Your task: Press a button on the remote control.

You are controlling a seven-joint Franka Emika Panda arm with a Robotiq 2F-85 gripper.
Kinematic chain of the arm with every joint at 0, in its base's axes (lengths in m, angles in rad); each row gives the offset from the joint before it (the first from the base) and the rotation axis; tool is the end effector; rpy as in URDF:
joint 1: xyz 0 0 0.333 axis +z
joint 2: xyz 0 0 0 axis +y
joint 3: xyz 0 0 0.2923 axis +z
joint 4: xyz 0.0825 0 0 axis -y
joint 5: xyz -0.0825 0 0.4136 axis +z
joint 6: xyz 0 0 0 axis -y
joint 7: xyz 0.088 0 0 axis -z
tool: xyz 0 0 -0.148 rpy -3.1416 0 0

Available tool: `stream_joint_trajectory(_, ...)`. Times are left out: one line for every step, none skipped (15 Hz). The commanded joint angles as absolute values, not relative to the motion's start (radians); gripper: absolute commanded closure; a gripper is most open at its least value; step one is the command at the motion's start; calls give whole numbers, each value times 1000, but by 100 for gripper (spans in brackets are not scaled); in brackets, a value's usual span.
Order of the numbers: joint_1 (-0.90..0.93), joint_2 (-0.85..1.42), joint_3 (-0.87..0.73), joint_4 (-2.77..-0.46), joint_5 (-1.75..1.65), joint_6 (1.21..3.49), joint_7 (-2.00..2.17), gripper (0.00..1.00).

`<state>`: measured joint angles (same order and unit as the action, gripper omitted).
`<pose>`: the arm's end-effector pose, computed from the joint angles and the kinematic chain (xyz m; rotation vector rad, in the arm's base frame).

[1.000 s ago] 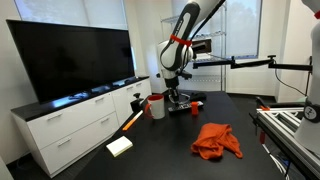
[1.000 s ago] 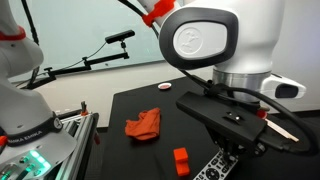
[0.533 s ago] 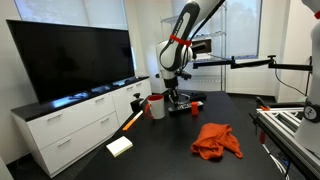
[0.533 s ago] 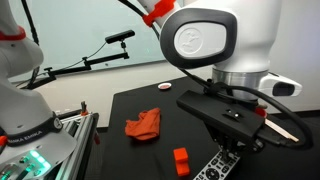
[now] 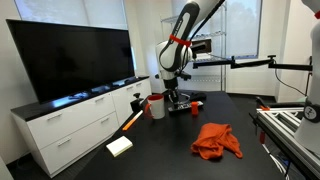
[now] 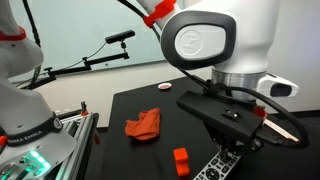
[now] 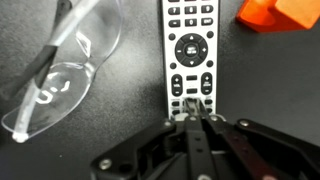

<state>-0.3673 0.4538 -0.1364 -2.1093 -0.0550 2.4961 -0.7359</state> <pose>0.5016 -0.2840 0.1074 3.0675 0.4463 -0.1635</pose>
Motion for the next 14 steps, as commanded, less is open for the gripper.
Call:
stream_joint_trajectory(-372, 456, -133, -2088, -53, 2471, -722, 100)
stream_joint_trajectory(-370, 456, -133, -2087, -55, 2471, -721, 100)
stream_joint_trajectory(-370, 458, -134, -2086, -56, 2471, -720, 100)
stream_joint_trajectory(-369, 459, -134, -2085, -56, 2470, -719, 100)
stream_joint_trajectory(-369, 461, -134, -2083, -56, 2469, -719, 100)
stream_joint_trajectory(-369, 463, -134, -2081, -57, 2467, -718, 100)
stream_joint_trajectory(-368, 465, -135, -2080, -58, 2468, -717, 100)
stream_joint_trajectory(-367, 470, -135, -2077, -59, 2469, -716, 100)
stream_joint_trajectory(-366, 475, -135, -2073, -60, 2469, -714, 100)
stream_joint_trajectory(-368, 480, -133, -2071, -57, 2472, -717, 100)
stream_joint_trajectory(-368, 487, -132, -2067, -57, 2478, -718, 100)
stream_joint_trajectory(-369, 494, -129, -2063, -55, 2480, -721, 100)
stream_joint_trajectory(-369, 503, -129, -2059, -55, 2489, -718, 100)
stream_joint_trajectory(-370, 509, -127, -2056, -53, 2494, -719, 100)
